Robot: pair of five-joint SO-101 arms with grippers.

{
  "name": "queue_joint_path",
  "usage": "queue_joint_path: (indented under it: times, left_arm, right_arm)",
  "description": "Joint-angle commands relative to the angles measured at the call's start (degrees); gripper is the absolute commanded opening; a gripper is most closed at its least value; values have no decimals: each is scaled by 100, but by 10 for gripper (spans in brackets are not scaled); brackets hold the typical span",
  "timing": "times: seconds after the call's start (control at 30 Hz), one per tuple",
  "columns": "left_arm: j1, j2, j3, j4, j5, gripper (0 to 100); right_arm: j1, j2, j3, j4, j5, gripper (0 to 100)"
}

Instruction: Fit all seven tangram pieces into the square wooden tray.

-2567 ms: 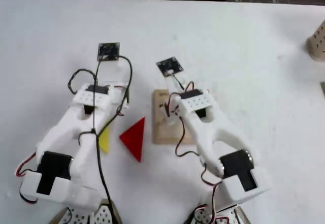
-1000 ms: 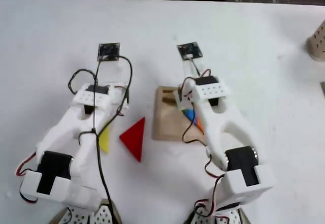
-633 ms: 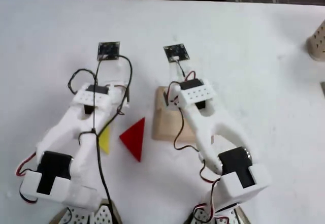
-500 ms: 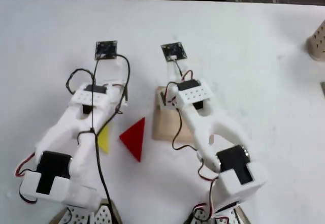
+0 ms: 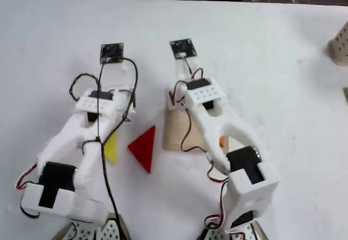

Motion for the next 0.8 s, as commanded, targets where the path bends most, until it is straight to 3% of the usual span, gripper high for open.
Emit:
queue_joint_path:
  times: [0.0,0.2,0.47,0.67,0.77]
  left_arm:
    - [-75,-48,-290,-114,18,23]
    - [-66,-48,-290,-114,18,23]
    - [-75,-48,-290,-141,18,23]
    - [-75,-48,-290,-141,18,23]
    - [-75,-48,-290,-141,18,23]
  right_arm:
    - [303,-716,-237,259,-35,18]
    - [866,-1077,0,189,-44,18]
    - [919,-875,290,-215,0,18]
    - [919,-857,378,-92,53,18]
    - [954,-936,484,286,448,18]
